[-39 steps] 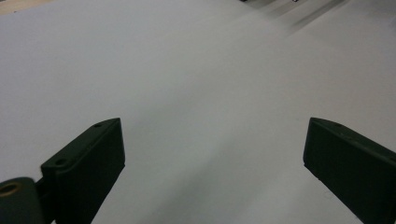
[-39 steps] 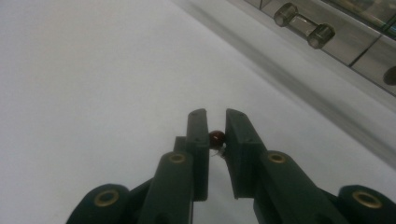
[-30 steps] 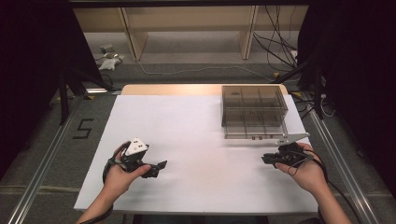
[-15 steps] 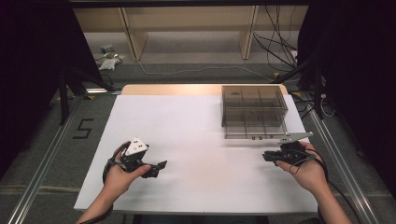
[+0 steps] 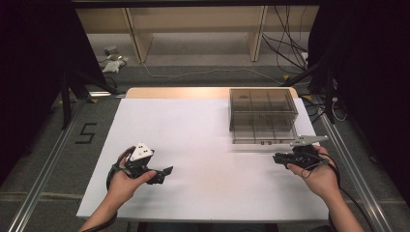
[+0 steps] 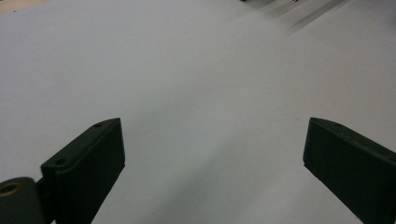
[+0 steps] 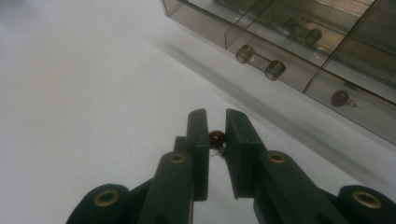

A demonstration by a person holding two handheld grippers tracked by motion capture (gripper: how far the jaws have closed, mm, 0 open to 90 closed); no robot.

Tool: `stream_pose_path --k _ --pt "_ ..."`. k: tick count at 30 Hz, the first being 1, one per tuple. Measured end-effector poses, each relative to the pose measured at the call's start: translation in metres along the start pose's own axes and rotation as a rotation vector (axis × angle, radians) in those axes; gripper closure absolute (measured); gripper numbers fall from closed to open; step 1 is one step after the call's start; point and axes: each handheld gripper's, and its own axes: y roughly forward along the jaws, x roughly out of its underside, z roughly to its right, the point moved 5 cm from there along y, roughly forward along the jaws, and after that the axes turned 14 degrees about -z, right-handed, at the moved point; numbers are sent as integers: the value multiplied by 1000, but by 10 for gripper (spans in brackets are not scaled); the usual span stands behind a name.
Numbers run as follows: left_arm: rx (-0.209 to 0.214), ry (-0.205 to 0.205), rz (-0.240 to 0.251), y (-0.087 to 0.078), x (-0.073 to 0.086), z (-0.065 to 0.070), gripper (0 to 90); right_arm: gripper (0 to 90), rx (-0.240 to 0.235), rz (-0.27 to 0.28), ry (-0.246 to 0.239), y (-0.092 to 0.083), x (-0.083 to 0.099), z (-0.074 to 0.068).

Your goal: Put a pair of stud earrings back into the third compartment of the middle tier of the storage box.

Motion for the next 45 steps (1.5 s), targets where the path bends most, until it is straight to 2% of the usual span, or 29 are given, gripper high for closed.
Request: stream_pose_path --k 20,45 --pt "1 0 -1 1 0 0 56 807 24 61 51 -6 -4 7" --pt "-1 1 -1 1 0 0 56 807 44 90 76 -9 -9 16"
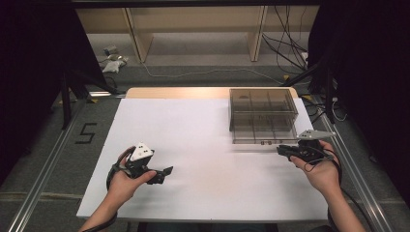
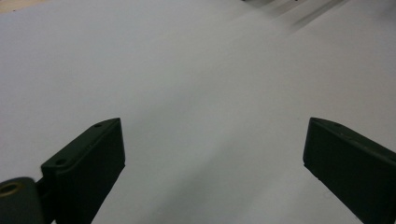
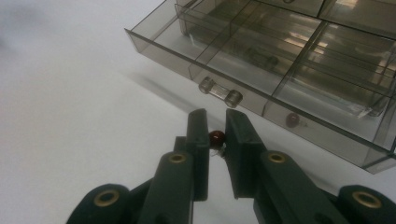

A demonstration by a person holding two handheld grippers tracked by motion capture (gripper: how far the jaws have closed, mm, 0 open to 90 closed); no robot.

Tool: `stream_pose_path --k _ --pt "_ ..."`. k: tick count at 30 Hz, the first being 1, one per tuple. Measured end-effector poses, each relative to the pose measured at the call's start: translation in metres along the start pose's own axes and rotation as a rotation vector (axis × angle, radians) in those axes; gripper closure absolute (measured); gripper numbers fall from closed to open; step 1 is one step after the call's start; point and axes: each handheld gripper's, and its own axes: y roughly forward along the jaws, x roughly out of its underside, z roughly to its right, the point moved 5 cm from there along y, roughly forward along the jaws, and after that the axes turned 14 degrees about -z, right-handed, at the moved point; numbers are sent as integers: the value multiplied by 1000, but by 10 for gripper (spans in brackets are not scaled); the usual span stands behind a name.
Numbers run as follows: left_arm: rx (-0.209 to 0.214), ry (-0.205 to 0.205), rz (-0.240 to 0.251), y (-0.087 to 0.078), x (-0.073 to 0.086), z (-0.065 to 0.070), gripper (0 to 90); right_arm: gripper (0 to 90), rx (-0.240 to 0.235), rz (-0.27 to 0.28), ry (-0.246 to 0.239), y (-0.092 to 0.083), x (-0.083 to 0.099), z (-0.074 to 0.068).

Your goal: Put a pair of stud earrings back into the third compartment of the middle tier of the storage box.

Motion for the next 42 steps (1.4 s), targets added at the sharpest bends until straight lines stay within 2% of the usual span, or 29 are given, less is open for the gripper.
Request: stream_pose_path --k 42 --pt "0 0 -1 0 0 0 57 807 36 35 43 -3 -9 14"
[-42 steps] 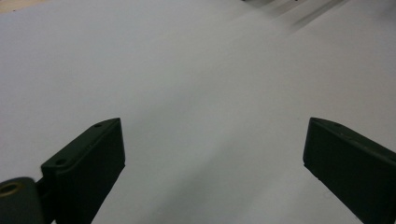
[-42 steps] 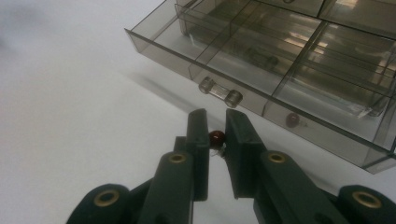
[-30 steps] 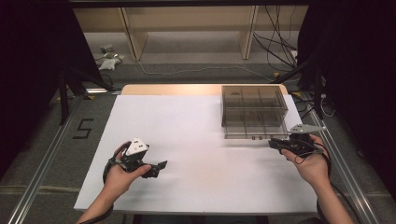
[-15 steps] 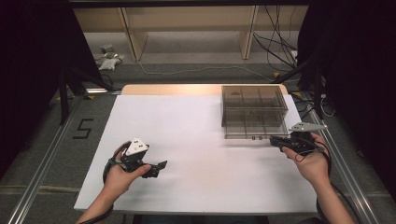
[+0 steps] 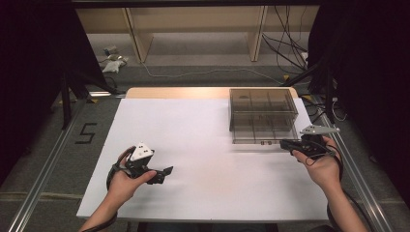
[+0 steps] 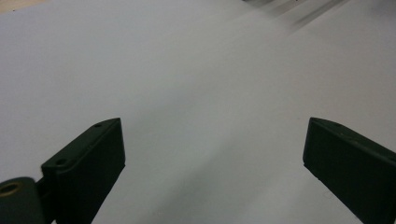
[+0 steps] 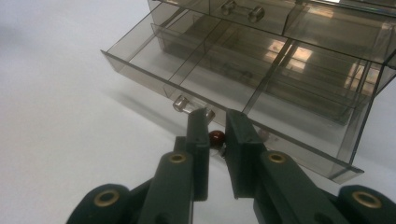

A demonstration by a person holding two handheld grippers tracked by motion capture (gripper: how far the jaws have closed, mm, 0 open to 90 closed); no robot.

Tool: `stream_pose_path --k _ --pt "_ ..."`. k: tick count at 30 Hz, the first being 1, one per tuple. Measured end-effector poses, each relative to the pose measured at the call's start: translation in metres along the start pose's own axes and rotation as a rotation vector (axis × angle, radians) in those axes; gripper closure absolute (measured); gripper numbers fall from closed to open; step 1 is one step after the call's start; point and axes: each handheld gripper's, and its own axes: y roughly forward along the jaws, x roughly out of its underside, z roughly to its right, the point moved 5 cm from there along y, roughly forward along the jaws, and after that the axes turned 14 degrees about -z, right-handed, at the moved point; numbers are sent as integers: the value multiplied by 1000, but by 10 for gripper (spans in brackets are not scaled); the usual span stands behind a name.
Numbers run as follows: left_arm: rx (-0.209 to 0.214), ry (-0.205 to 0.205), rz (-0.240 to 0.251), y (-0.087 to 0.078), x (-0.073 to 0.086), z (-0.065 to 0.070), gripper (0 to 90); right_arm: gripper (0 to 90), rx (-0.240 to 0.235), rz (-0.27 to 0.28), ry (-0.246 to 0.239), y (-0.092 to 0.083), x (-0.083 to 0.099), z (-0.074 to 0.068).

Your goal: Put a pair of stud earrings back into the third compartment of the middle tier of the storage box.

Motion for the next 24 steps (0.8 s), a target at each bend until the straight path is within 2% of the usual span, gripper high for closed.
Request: stream_pose_path --k 24 --pt "1 -7 3 0 0 -1 57 807 30 29 16 -1 -8 7"
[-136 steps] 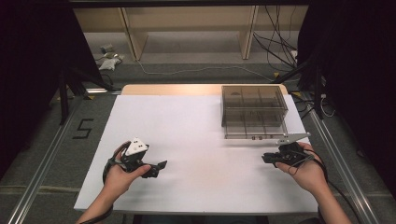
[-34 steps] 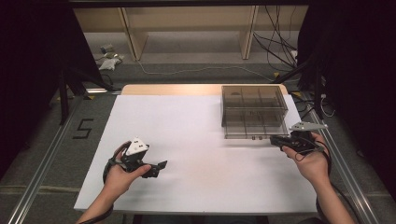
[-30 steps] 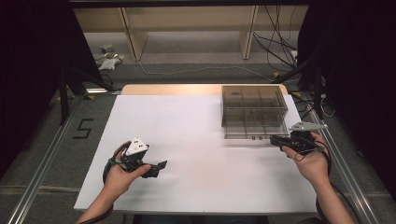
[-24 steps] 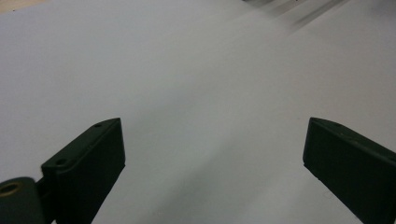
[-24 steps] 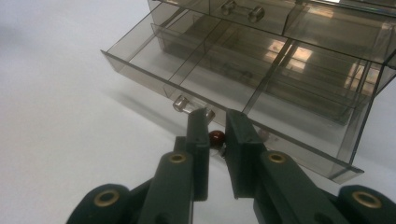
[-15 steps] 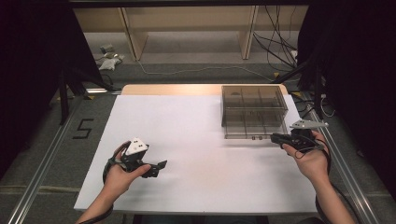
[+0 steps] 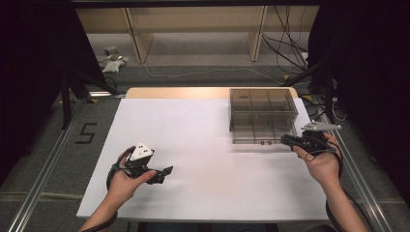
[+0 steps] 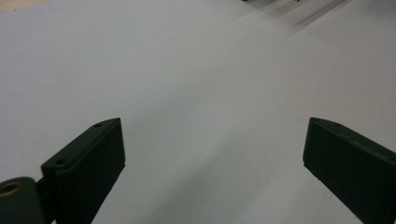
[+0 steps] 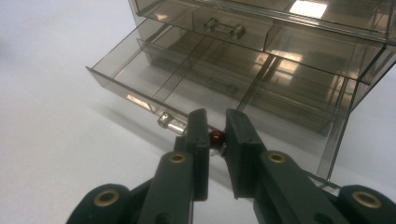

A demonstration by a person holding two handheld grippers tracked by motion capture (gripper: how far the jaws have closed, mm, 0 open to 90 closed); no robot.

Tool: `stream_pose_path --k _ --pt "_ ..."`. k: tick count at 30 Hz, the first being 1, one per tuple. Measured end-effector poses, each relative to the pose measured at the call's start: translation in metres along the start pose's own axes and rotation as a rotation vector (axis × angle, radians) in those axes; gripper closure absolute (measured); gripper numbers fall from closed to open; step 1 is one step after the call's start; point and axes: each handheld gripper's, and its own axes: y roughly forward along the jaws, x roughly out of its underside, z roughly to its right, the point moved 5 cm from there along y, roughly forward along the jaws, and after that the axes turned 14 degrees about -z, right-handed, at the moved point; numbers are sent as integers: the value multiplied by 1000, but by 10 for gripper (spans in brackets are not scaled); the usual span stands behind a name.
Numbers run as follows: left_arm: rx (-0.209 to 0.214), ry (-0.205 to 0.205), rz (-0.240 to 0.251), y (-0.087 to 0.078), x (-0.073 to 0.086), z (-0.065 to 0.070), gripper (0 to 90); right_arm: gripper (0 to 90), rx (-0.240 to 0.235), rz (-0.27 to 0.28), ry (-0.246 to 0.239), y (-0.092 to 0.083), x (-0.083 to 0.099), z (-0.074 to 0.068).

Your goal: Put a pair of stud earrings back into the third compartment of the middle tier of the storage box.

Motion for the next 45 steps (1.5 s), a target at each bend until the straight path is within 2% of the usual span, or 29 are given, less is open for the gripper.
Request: stream_pose_path --k 45 --pt "-2 -4 0 0 0 -1 57 807 61 26 44 8 -17 16"
